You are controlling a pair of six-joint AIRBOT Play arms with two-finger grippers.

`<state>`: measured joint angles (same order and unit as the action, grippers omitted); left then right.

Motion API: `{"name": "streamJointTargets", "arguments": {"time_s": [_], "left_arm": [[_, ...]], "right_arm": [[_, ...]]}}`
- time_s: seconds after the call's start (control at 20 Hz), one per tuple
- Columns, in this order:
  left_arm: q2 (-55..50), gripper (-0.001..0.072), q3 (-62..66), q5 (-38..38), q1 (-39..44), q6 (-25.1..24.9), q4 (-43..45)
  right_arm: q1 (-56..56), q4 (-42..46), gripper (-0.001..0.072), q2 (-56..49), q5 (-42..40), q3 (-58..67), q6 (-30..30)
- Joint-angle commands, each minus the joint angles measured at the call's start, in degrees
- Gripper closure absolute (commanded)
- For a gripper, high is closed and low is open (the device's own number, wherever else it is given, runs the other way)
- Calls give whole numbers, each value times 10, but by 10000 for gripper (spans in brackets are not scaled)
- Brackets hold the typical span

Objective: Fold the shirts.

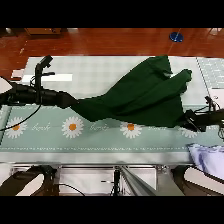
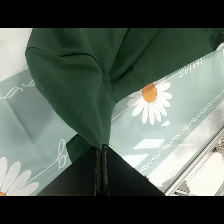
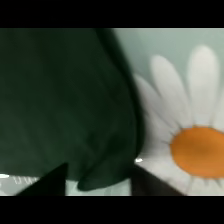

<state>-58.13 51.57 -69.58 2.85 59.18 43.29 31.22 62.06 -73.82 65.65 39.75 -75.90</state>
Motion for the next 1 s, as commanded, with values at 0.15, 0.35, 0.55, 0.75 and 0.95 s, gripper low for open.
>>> {"name": "streamJointTargets", "arguments": {"time_s": [0.15,0.35,0.55,0.75,0.95], "left_arm": [[0,689,1,0,-1,-2,0],[18,691,30,15,-3,-19,0],[60,691,190,33,-26,-10,0],[111,692,411,63,-56,28,97],[152,692,593,64,-58,78,223]], "right_arm": [[-61,-97,684,-11,-42,15,1],[-59,-147,683,61,17,116,43],[-59,-273,684,173,28,283,117],[-59,-287,684,256,-13,476,92],[-59,-175,684,289,-37,657,-16]]}}
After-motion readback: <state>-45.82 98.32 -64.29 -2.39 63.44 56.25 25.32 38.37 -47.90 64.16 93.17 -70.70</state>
